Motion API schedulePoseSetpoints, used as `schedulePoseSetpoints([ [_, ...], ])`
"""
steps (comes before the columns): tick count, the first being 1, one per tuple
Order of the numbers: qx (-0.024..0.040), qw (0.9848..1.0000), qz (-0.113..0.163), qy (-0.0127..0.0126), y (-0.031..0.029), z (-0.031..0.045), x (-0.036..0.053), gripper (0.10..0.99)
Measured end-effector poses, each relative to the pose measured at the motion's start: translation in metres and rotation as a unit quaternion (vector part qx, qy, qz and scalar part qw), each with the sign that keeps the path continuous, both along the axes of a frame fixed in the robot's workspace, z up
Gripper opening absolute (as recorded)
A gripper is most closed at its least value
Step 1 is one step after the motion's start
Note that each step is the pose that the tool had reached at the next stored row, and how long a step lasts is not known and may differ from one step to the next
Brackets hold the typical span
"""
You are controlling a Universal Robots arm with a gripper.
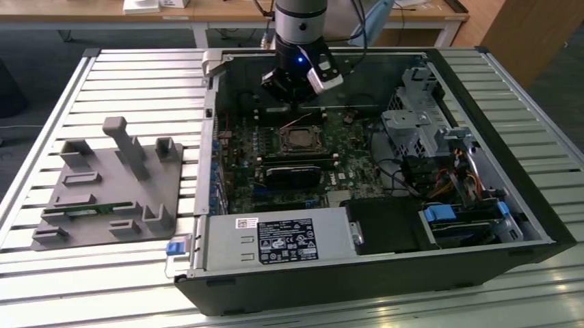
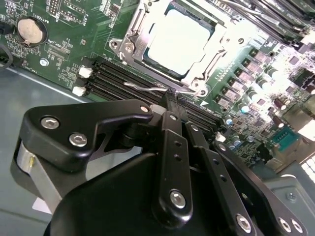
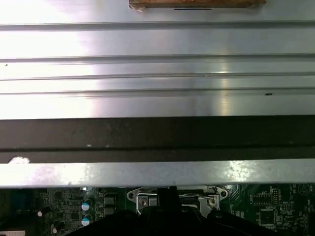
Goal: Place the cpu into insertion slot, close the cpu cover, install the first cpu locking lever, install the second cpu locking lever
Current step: 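Install the first cpu locking lever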
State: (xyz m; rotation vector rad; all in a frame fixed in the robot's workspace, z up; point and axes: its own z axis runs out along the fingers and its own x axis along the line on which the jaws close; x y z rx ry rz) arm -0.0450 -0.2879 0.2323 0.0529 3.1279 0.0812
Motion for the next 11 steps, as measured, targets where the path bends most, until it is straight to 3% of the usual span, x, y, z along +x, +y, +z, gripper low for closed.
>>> schedulePoseSetpoints([
  [11,-0.0001,0.9999,0.010,0.0000,0.0065,-0.0049,0.0041,0.122],
])
